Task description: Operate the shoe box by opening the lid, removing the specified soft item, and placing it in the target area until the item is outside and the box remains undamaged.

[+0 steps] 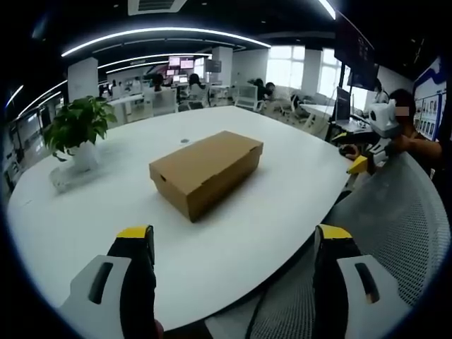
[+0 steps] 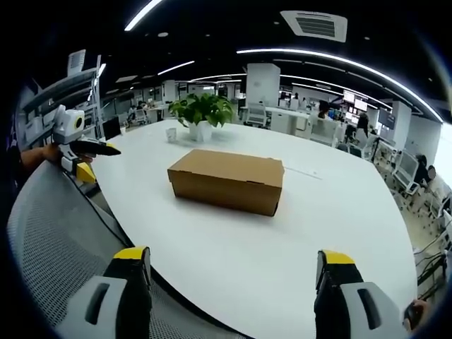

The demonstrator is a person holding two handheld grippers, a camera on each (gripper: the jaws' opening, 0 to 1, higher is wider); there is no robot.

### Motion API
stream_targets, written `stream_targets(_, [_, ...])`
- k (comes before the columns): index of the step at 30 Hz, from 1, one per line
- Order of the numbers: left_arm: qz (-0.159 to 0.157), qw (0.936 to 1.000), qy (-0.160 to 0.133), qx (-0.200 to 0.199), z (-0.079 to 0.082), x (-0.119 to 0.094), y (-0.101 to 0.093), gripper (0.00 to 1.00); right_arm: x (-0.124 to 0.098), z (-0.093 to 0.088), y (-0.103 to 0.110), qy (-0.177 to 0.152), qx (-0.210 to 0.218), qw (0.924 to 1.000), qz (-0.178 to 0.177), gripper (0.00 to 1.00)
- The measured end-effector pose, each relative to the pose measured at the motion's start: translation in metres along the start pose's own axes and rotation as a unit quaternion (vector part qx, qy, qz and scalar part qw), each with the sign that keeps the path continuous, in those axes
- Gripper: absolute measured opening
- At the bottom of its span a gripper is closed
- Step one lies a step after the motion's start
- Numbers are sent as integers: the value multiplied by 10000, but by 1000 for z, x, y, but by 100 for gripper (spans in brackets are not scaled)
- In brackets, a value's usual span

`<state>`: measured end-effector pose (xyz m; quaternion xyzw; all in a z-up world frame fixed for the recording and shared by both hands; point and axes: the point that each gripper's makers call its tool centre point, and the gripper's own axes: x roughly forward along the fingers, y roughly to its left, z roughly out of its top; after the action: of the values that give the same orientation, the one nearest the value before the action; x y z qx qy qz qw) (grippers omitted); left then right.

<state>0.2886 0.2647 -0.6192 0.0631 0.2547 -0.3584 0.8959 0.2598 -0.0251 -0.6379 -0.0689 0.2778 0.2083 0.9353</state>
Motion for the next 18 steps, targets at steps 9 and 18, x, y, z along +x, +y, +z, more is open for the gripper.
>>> stream_targets(9, [-8, 10000, -2, 2, 0, 0, 0, 91, 1, -1, 0, 35, -20, 10000, 8, 97])
stream_targets(18, [5, 10000, -22, -6, 1, 0, 0, 91, 1, 0, 0, 24, -35, 10000, 1, 97])
